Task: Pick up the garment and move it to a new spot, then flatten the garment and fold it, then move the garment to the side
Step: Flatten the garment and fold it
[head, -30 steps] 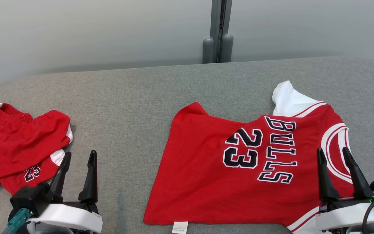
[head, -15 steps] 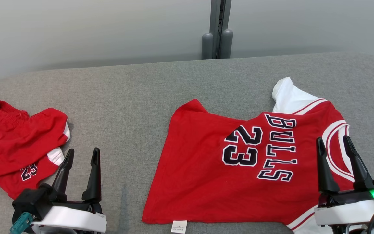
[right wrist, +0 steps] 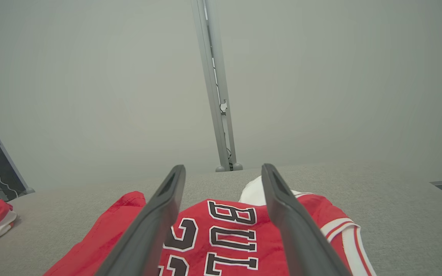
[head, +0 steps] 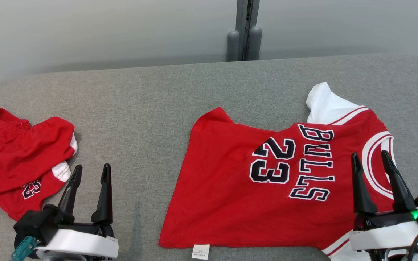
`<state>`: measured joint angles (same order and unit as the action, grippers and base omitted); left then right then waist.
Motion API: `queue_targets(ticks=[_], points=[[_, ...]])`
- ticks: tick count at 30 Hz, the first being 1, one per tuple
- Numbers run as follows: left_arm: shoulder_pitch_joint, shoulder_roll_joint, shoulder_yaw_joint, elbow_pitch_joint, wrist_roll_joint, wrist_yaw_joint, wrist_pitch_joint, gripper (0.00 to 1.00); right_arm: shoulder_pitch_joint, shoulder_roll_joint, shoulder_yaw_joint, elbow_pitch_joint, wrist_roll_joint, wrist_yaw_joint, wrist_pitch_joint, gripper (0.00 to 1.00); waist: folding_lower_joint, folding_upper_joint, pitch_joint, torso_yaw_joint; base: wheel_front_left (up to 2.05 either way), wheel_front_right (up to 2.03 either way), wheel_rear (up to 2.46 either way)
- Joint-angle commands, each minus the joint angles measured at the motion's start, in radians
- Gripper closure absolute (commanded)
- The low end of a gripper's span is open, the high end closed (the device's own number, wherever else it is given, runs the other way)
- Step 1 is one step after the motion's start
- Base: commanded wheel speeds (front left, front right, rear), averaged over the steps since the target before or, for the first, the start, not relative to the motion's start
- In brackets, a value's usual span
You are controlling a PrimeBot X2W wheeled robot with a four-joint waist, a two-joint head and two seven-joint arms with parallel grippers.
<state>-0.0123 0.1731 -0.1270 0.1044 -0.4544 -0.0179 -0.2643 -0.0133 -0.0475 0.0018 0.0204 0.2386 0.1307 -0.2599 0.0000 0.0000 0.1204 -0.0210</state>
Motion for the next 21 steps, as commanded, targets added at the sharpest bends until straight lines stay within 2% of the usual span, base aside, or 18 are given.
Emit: queue_targets(ticks=[1,15,21], points=[[-0.014,-0.002,0.008,0.004,0.012,-0.009,-0.001,0.00,-0.010,-0.006,-0.003,0.004,-0.002,0.000,-0.007,0.00,0.0000,0.0000,-0.001,0.000,0.00,0.00,0.00],[-0.003,-0.041,0.041,0.015,0.042,-0.045,-0.001,0.00,0.010,-0.006,-0.001,0.002,-0.010,0.000,-0.007,0.00,0.0000,0.0000,-0.007,-0.001,0.00,0.00,0.00],[0.020,-0.051,0.013,0.034,0.021,-0.059,0.022,0.00,0.050,-0.037,0.007,0.009,-0.002,0.000,0.002,0.00,0.0000,0.0000,-0.016,-0.020,0.00,0.00,0.00]])
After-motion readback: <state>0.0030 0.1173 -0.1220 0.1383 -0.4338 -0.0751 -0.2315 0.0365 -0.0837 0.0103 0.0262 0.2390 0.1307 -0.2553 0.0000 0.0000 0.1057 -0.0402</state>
